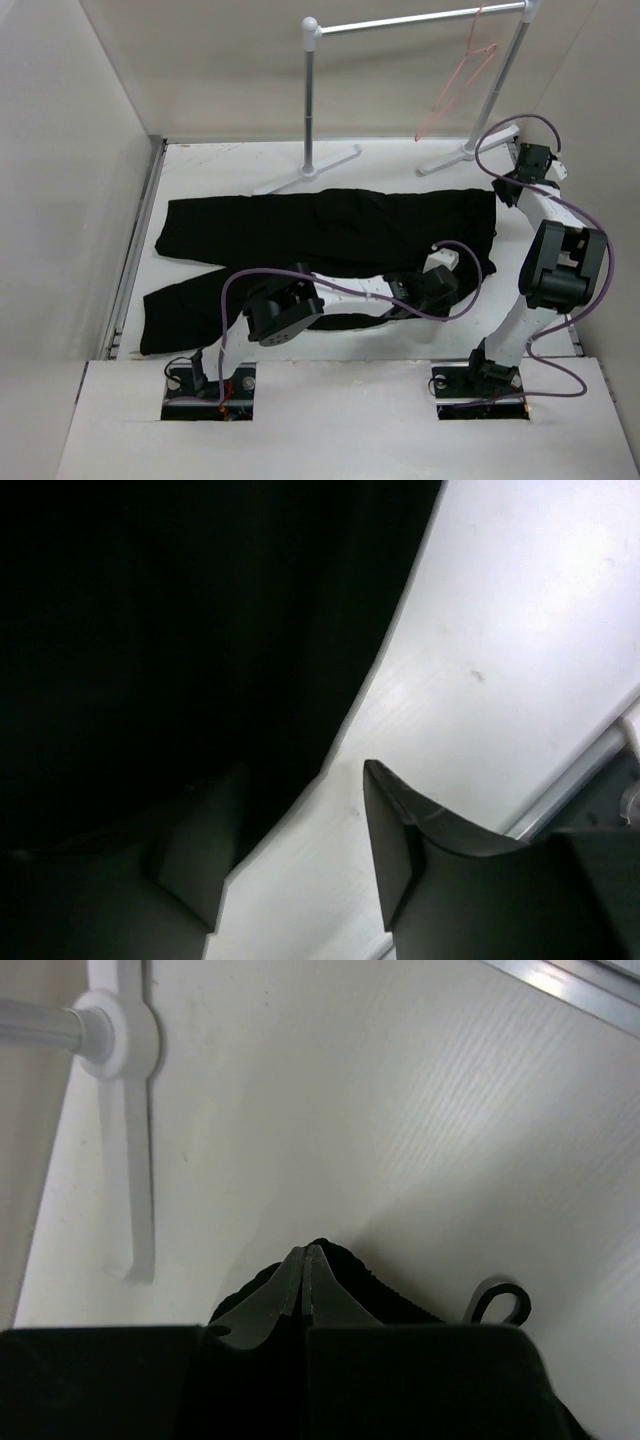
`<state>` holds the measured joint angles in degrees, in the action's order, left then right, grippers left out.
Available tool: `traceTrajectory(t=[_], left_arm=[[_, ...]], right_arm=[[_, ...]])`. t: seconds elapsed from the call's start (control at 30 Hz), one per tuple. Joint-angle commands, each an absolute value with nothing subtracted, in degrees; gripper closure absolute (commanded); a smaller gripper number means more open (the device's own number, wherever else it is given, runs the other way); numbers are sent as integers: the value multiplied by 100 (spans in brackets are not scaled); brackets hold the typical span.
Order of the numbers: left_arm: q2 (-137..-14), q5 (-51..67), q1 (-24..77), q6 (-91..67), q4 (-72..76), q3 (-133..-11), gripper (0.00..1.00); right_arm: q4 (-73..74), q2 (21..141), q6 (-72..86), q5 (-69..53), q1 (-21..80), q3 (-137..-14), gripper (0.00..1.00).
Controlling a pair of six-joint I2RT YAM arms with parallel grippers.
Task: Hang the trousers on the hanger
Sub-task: Flatten out the trousers at the center of the board.
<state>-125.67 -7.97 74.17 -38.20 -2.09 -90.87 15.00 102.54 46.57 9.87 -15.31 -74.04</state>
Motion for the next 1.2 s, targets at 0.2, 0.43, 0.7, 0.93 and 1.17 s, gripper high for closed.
traceTrajectory(t=[0.2, 0.43, 0.7, 0.93, 1.17], left_arm=[[-12096, -1055, 7273, -4174, -71, -8985, 63], [-10005, -1230, 6948, -4359, -210, -7596, 40], [-7394, -1793, 5149, -5228, -1370, -5470, 40], [-6241, -1705, 2443, -5318, -1583, -4167, 40], [-7003, -625, 164, -5151, -581, -4253, 41]], right_arm=[[1696, 11003, 4667, 1722, -1578, -8604, 93], [1722, 9838, 4623, 1915, -1271, -7921, 25], [2152, 7272, 5088, 1986, -602, -4917, 86], [2672, 5960, 5221, 2048, -681, -3306, 51], [2330, 6633, 4940, 1610, -989, -3128, 32]])
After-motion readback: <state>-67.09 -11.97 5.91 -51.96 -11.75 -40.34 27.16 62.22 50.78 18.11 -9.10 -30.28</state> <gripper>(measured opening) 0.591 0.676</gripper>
